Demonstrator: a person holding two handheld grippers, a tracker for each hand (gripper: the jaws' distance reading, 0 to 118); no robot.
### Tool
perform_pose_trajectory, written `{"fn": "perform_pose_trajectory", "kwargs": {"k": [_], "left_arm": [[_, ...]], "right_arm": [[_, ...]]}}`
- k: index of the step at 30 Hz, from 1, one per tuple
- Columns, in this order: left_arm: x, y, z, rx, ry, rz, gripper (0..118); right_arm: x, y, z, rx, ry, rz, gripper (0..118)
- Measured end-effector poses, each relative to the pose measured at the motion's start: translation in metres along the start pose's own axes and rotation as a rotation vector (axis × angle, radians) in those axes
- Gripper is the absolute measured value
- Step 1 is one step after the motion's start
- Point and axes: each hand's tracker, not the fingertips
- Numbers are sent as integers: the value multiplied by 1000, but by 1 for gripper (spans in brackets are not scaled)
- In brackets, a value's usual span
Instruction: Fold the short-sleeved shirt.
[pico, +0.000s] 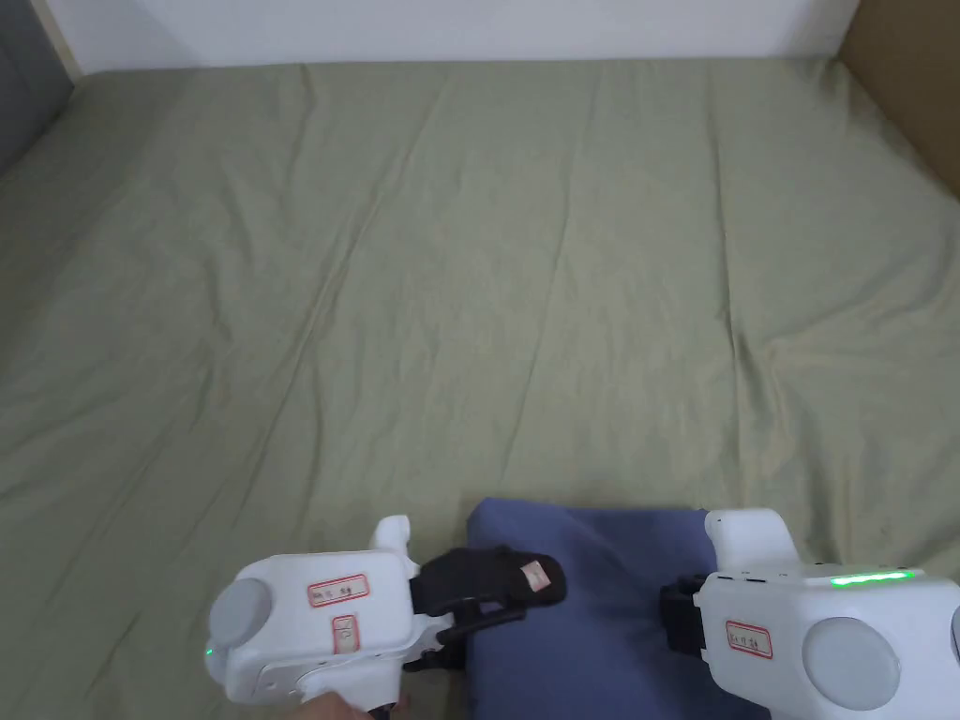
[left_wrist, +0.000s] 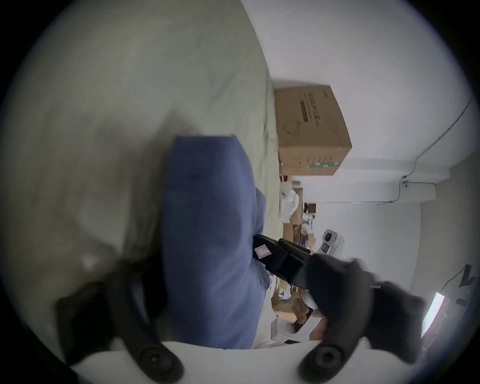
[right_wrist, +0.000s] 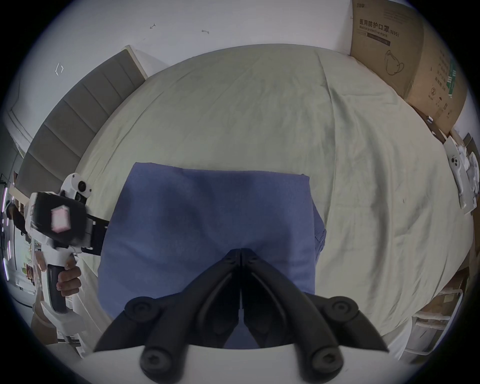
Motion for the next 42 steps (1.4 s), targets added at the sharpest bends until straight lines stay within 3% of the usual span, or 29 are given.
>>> {"fn": "perform_pose_trajectory", "kwargs": {"k": [1,2,3,4,5,7,12,22,29,30,31,32,33,35,36,39,41,42], "left_arm": [[-1,-3,-6,-11,58,24,23],[-4,-3,-12,-21,180,-2,22],[-10,-3,-12,-30,180,-5,22],[-15,-2,-4,-13,56,37,22],[-13,0,0,-15,46,51,22],[-2,3,10,-14,147,-39,21],[11,24,71,7,266,-117,21],[18,101,270,161,908,-195,21],[0,136,318,103,1400,-292,22],[-1,137,318,93,1469,-333,24],[-5,138,320,91,1510,-371,35],[-6,139,321,81,1521,-393,57],[-6,139,323,89,1560,-400,70],[-3,139,328,124,1651,-392,76],[1,136,334,175,1623,-391,90],[18,131,354,323,1462,-284,94],[36,123,360,407,1348,-261,91],[47,116,359,444,1276,-269,73]], "right_arm": [[0,0,0,0,-1,-6,1],[1,1,0,1,-6,-14,1],[1,1,2,4,-2,-18,1],[1,2,4,3,1,-19,1],[0,2,7,6,-2,-18,1],[-4,3,16,30,0,-5,1],[-14,9,32,93,19,-7,1],[-31,19,46,190,58,-28,1],[-42,26,46,186,31,-21,1],[-42,26,47,184,28,-21,1],[-41,26,46,182,28,-19,1],[-42,25,46,180,25,-18,1],[-43,25,46,176,18,-15,1],[-42,25,45,169,14,-9,1],[-42,24,46,167,15,-6,1],[-41,23,45,161,15,-2,1],[-41,23,44,157,20,-3,1],[-41,22,45,160,22,-4,1]]}}
